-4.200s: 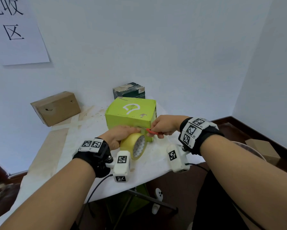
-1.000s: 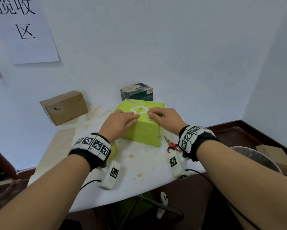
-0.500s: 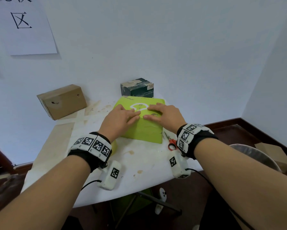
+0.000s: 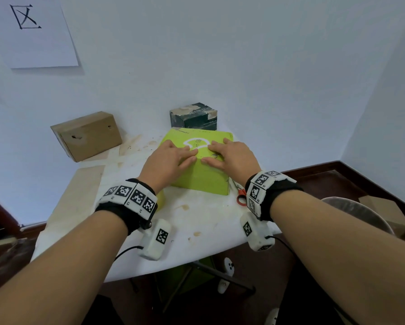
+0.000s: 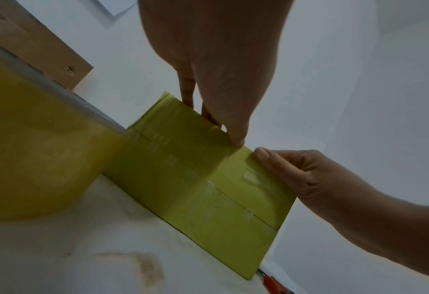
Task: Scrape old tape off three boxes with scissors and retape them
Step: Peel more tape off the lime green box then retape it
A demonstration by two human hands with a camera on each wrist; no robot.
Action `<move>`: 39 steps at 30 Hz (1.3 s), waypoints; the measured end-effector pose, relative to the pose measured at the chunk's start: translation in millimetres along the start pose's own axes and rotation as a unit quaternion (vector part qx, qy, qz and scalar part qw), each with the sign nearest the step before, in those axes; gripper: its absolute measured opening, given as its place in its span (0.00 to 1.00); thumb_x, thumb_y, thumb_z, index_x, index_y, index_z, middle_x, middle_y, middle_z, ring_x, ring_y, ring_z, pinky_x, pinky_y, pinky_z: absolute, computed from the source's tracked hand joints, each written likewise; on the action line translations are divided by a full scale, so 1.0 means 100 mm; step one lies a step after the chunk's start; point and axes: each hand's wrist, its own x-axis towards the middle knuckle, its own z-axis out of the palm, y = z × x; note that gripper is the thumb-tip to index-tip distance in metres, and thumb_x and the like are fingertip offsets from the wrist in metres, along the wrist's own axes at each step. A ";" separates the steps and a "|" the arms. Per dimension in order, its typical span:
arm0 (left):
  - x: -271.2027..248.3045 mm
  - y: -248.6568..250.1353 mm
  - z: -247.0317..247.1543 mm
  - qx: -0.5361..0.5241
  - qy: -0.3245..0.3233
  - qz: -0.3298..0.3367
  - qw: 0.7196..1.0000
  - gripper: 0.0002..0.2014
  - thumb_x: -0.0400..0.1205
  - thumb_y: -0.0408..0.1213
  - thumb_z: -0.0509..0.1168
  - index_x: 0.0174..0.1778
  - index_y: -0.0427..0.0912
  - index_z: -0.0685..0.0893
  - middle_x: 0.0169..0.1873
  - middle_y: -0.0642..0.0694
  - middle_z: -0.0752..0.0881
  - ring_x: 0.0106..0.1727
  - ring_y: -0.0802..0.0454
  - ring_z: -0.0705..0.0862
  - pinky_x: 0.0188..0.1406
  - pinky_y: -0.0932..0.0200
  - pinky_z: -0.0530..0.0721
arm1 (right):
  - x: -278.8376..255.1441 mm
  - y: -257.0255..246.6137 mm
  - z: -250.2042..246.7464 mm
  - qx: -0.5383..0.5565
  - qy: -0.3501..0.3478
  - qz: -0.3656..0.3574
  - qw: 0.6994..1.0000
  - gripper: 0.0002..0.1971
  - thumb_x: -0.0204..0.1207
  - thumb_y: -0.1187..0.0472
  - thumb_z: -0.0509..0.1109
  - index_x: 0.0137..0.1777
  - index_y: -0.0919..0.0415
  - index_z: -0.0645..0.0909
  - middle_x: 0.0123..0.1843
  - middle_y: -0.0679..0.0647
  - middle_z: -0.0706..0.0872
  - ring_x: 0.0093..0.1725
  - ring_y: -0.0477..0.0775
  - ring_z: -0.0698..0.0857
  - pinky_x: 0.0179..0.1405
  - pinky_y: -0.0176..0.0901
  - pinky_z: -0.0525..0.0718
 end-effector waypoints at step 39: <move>-0.01 -0.01 -0.05 -0.017 -0.012 -0.020 1.000 0.18 0.86 0.52 0.56 0.72 0.62 0.77 0.70 0.60 0.79 0.52 0.59 0.65 0.60 0.56 0.75 | -0.16 0.08 -0.18 0.102 -0.070 -0.026 0.992 0.29 0.81 0.42 0.62 0.81 0.47 0.64 0.83 0.40 0.60 0.84 0.46 0.53 0.77 0.50 0.59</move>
